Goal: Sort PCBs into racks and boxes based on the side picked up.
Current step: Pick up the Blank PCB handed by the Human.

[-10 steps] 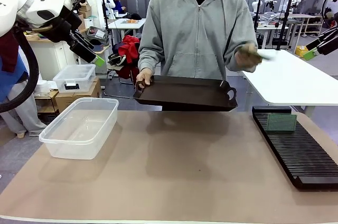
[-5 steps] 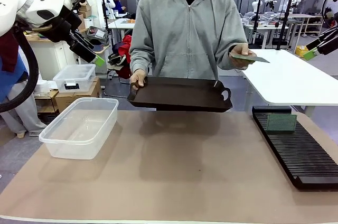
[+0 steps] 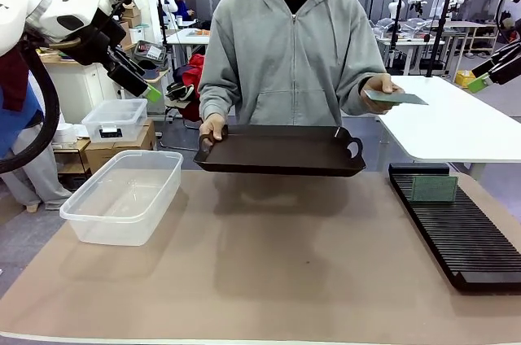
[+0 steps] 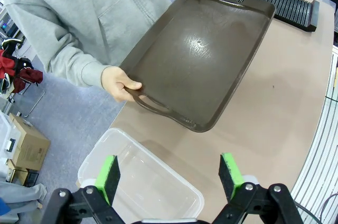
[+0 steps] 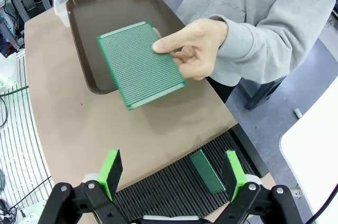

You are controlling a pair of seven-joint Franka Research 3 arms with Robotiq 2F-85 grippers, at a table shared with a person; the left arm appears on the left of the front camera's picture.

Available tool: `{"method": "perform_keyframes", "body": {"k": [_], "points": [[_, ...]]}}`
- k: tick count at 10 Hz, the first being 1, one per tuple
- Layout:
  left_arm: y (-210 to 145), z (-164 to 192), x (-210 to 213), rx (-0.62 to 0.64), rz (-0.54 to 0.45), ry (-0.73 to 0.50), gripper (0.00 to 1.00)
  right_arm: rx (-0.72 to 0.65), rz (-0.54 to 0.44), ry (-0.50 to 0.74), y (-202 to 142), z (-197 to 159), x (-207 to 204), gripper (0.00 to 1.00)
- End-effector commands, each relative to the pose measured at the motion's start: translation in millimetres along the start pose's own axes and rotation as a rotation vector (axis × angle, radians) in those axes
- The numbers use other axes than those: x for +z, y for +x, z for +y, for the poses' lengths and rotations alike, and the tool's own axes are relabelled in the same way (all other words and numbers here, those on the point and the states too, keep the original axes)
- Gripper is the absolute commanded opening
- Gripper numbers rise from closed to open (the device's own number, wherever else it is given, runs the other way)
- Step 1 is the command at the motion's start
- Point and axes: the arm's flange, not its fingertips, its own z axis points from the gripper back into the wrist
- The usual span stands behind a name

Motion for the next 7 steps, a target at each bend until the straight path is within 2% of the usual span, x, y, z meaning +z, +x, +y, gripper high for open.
{"method": "perform_keyframes", "body": {"k": [1,5,6,7], "points": [[-1,-1,0,0.000,0.004,-0.005,1.00,0.002,0.001,0.000,1,1,-1,1.00],[-1,-1,0,0.000,0.004,-0.005,1.00,0.000,0.000,0.000,0,0,0,1.00],[-1,-1,0,0.000,0.004,-0.005,1.00,-0.082,0.006,0.112,3,-6,-1,1.00],[-1,-1,0,0.000,0.004,-0.005,1.00,-0.181,0.005,0.167,5,-16,-7,1.00]]}}
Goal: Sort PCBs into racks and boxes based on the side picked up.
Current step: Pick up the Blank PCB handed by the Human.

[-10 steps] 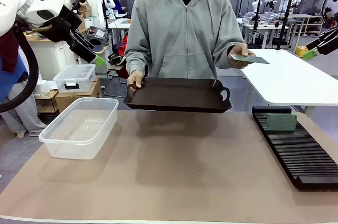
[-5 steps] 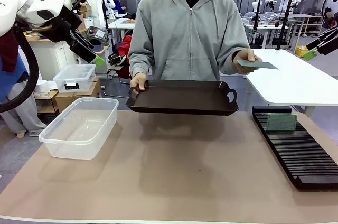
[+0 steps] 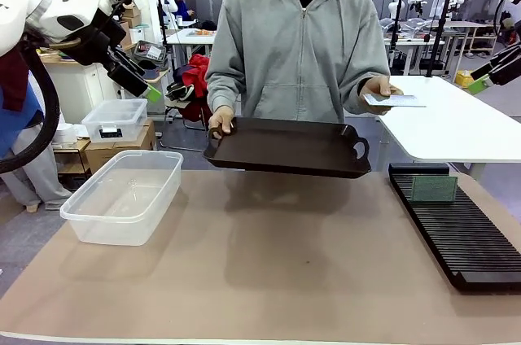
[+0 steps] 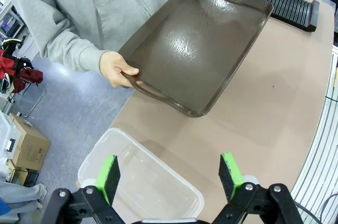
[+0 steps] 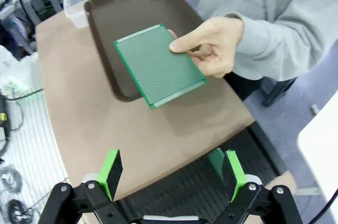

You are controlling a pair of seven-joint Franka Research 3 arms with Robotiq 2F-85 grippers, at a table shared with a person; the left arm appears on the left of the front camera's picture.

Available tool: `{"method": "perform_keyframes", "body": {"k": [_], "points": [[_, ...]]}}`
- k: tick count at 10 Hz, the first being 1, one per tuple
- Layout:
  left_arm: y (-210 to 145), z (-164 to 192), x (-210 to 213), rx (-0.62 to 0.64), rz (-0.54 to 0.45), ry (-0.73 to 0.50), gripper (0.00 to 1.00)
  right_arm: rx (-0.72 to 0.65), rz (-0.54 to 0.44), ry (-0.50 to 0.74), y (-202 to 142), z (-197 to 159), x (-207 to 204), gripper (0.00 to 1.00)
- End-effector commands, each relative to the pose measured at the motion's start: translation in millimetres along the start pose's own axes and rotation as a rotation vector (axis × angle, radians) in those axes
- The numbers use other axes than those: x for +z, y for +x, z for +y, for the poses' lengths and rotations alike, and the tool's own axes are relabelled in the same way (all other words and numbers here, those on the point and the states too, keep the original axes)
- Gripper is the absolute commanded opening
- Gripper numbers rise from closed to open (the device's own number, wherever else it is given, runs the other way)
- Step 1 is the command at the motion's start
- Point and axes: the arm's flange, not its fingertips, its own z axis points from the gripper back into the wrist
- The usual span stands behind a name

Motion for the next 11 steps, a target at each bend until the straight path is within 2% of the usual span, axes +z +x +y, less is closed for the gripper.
{"method": "perform_keyframes", "body": {"k": [1,2,4,6,9,10,11], "points": [[-1,-1,-1,0.000,0.004,-0.005,1.00,-0.218,-0.006,0.113,10,-24,-3,1.00],[-1,-1,-1,0.000,0.004,-0.005,1.00,-0.304,-0.009,0.180,7,-37,-6,1.00],[-1,-1,-1,0.000,0.004,-0.005,1.00,-0.478,-0.063,0.222,-2,-56,-13,1.00],[-1,-1,-1,0.000,0.004,-0.005,1.00,-0.628,-0.110,0.204,-8,-66,-26,1.00],[-1,-1,-1,0.000,0.004,-0.005,1.00,-0.836,-0.117,0.211,-17,-69,-47,1.00],[-1,-1,-1,0.000,0.004,-0.005,1.00,-0.886,-0.155,0.282,-21,-69,-58,1.00],[-1,-1,-1,0.000,0.004,-0.005,1.00,-0.859,-0.186,0.377,-26,-67,-71,1.00]]}}
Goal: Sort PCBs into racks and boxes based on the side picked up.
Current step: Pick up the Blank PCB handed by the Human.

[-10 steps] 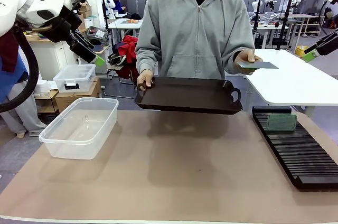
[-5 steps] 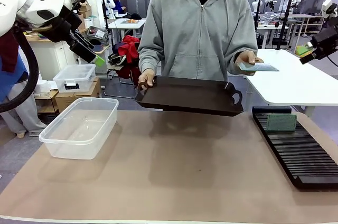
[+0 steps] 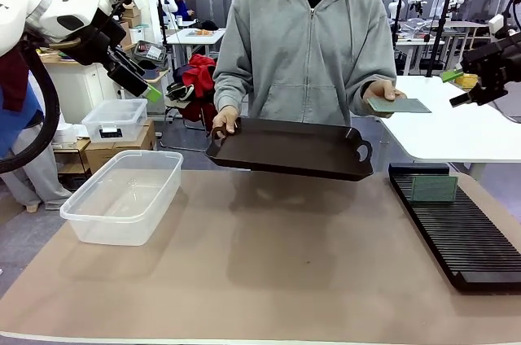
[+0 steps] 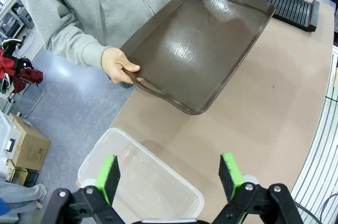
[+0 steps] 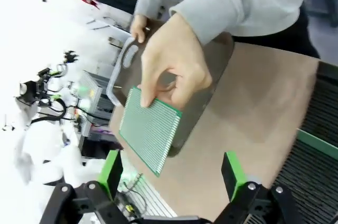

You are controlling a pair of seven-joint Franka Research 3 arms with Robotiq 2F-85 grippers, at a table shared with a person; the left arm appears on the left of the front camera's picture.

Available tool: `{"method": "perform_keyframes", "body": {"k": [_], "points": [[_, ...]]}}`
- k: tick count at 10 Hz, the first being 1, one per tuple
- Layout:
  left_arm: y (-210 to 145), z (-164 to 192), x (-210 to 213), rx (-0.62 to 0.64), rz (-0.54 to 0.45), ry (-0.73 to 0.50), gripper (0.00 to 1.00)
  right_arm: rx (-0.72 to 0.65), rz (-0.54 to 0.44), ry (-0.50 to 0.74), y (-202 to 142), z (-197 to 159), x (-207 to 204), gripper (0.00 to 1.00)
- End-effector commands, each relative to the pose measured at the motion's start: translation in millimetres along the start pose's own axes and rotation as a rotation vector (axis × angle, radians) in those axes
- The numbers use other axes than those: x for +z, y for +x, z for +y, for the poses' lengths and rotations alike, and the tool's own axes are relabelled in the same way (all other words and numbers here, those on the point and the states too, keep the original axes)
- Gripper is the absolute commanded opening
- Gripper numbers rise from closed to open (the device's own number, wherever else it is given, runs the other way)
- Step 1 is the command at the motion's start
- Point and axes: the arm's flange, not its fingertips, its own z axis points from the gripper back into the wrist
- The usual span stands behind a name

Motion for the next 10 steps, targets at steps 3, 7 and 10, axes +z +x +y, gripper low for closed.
{"method": "perform_keyframes", "body": {"k": [3,7,10], "points": [[-1,-1,-1,0.000,0.004,-0.005,1.00,0.031,0.009,-0.058,3,4,12,1.00],[-1,-1,-1,0.000,0.004,-0.005,1.00,-0.115,-0.004,0.067,13,-13,0,1.00],[-1,-1,-1,0.000,0.004,-0.005,1.00,-0.220,0.052,0.138,17,-24,-19,1.00]]}}
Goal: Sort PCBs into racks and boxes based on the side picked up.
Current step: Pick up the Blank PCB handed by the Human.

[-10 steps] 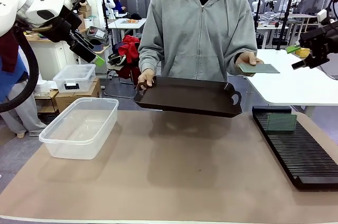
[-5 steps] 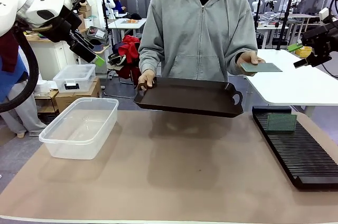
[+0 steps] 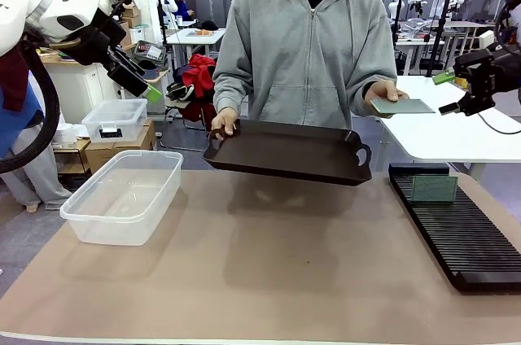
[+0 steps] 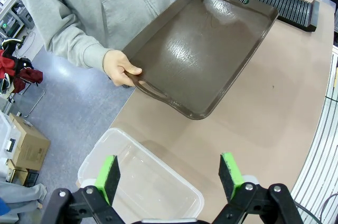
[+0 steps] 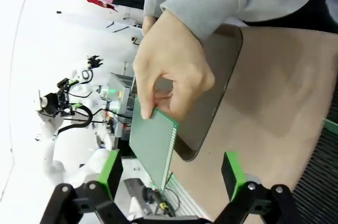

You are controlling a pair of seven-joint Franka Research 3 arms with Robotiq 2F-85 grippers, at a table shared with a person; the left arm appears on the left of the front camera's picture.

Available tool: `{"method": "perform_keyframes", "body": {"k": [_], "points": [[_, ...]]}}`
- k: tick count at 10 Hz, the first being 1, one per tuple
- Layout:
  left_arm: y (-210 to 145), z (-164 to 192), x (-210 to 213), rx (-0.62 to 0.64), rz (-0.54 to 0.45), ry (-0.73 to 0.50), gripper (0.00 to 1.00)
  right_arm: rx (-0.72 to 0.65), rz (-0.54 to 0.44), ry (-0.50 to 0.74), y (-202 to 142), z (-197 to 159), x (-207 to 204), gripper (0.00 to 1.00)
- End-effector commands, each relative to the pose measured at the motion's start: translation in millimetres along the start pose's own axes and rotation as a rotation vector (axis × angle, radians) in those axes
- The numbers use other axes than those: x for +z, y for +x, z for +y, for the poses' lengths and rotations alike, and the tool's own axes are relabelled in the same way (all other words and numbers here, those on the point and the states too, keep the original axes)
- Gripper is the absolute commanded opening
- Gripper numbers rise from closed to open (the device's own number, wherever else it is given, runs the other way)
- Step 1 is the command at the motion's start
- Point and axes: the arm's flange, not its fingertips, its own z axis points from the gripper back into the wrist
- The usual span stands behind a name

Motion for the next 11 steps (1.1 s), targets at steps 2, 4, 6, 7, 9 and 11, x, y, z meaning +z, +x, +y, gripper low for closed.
{"method": "perform_keyframes", "body": {"k": [2,4,6,7,9,11], "points": [[-1,-1,-1,0.000,0.004,-0.005,1.00,-0.080,0.023,0.085,14,-3,-6,1.00],[-1,-1,-1,0.000,0.004,-0.005,1.00,-0.132,0.060,0.167,18,-14,-12,1.00],[-1,-1,-1,0.000,0.004,-0.005,1.00,-0.137,0.062,0.234,21,-23,-23,1.00],[-1,-1,-1,0.000,0.004,-0.005,1.00,-0.139,0.081,0.271,22,-24,-26,1.00],[-1,-1,-1,0.000,0.004,-0.005,1.00,-0.120,0.083,0.310,22,-26,-35,1.00],[-1,-1,-1,0.000,0.004,-0.005,1.00,-0.066,0.112,0.352,23,-28,-42,1.00]]}}
